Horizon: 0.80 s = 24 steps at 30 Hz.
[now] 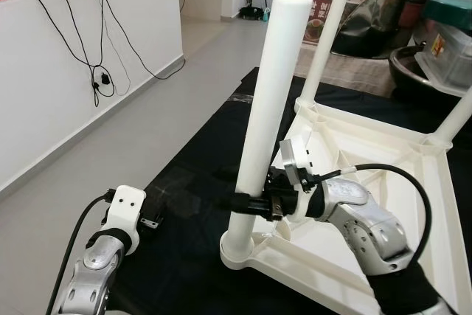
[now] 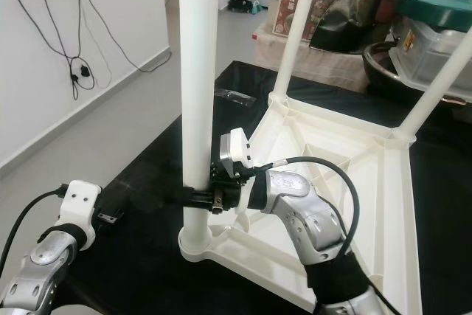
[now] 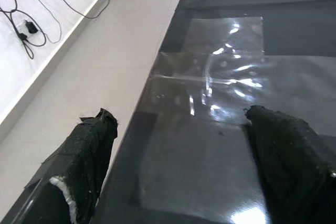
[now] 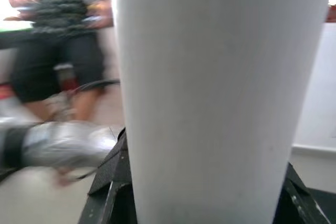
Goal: Building children table
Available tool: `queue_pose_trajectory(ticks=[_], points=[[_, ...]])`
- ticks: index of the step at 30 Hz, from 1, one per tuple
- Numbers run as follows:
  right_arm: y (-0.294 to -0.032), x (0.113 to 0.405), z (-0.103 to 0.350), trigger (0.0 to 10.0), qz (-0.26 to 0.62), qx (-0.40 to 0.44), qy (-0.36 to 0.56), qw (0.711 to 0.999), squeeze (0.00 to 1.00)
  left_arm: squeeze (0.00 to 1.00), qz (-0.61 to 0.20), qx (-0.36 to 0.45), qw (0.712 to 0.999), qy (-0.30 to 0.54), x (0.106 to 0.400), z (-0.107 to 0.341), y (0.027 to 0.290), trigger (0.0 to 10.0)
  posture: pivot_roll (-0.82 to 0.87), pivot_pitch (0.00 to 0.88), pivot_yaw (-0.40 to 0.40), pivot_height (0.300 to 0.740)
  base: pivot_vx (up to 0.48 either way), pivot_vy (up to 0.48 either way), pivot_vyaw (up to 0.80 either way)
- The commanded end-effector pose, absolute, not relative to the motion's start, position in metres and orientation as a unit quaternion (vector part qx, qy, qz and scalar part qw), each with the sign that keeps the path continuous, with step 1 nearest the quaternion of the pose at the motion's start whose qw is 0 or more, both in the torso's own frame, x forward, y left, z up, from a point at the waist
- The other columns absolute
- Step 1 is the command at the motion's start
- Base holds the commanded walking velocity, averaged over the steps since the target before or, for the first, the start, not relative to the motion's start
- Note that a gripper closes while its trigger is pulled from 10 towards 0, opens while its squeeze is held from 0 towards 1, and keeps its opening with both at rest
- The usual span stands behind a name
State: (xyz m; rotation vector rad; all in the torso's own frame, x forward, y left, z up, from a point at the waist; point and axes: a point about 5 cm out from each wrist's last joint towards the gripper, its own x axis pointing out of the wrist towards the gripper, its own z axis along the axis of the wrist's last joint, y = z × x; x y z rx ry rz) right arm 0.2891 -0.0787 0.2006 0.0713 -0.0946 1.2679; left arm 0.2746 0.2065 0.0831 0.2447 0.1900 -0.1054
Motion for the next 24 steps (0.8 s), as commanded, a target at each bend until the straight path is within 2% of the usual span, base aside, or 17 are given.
queue_pose_trajectory(ticks=[1,2,3,4,5,8,9,10,11,12,14,21,22,23,24], points=[[-0.102,0.323,0.166,0.0,0.392,0.032,0.040,0.918,0.00,0.00,-0.056,0.124,0.985,0.110,0.272,0.077,0.205,10.0,0.12,0.000,-0.066,0.740,0.000,0.000,0.00],[-0.102,0.323,0.166,0.0,0.392,0.032,0.040,0.918,0.00,0.00,-0.056,0.124,0.985,0.110,0.272,0.077,0.205,10.0,0.12,0.000,-0.066,0.740,0.000,0.000,0.00],[-0.131,0.341,0.150,0.0,0.188,0.025,0.080,0.979,0.00,0.00,-0.059,0.124,0.985,0.108,0.274,0.078,0.204,10.0,0.11,0.000,-0.060,0.740,0.000,0.000,0.00],[-0.156,0.343,0.137,0.0,0.043,0.019,0.109,0.993,0.00,0.00,-0.060,0.124,0.985,0.108,0.276,0.078,0.204,10.0,0.11,0.000,-0.056,0.740,0.000,0.000,0.00],[-0.177,0.336,0.127,0.0,-0.061,0.013,0.130,0.990,0.00,0.00,-0.061,0.125,0.984,0.108,0.277,0.078,0.204,10.0,0.10,0.000,-0.056,0.740,0.000,0.000,0.00],[-0.187,0.327,0.123,0.0,-0.105,0.009,0.136,0.985,0.00,0.00,-0.061,0.126,0.984,0.108,0.278,0.078,0.204,10.0,0.10,0.000,-0.056,0.740,0.000,0.000,0.00],[-0.191,0.319,0.124,2.9,-0.115,0.005,0.134,0.984,0.00,0.00,-0.061,0.125,0.985,0.107,0.279,0.079,0.203,10.0,0.10,0.000,-0.056,0.740,0.000,0.000,0.00],[-0.191,0.319,0.124,2.9,-0.115,0.005,0.134,0.984,0.00,0.00,-0.061,0.125,0.985,0.107,0.279,0.079,0.203,10.0,0.10,0.000,-0.056,0.740,0.000,0.000,0.00],[-0.189,0.314,0.127,10.0,-0.102,0.003,0.126,0.987,0.00,0.00,-0.062,0.123,0.985,0.106,0.279,0.079,0.201,10.0,0.09,0.000,-0.053,0.740,0.000,0.000,0.00],[-0.186,0.311,0.130,10.0,-0.090,0.002,0.119,0.989,0.00,0.00,-0.063,0.122,0.985,0.105,0.278,0.079,0.200,10.0,0.09,0.000,-0.053,0.740,0.000,0.000,0.00],[-0.169,0.311,0.137,10.0,-0.006,0.009,0.089,0.996,0.00,0.00,-0.064,0.121,0.985,0.107,0.277,0.077,0.198,10.0,0.09,0.000,-0.060,0.740,0.000,0.000,0.00],[-0.159,0.314,0.139,10.0,0.014,0.033,0.075,0.997,0.00,0.00,-0.064,0.122,0.985,0.108,0.277,0.076,0.198,10.0,0.09,0.000,-0.060,0.740,0.000,0.000,0.00],[-0.138,0.320,0.153,10.0,0.113,0.065,0.066,0.989,1.00,0.00,-0.062,0.121,0.985,0.107,0.278,0.077,0.200,10.0,0.10,0.000,-0.066,0.740,0.000,0.000,0.00],[-0.138,0.320,0.153,10.0,0.113,0.065,0.066,0.989,1.00,0.00,-0.062,0.121,0.985,0.107,0.278,0.077,0.200,10.0,0.10,0.000,-0.066,0.740,0.000,0.000,0.00],[-0.122,0.326,0.170,10.0,0.206,0.077,0.039,0.975,0.00,0.00,-0.060,0.121,0.985,0.105,0.279,0.077,0.201,10.0,0.10,0.000,-0.068,0.740,0.000,0.000,0.00]])
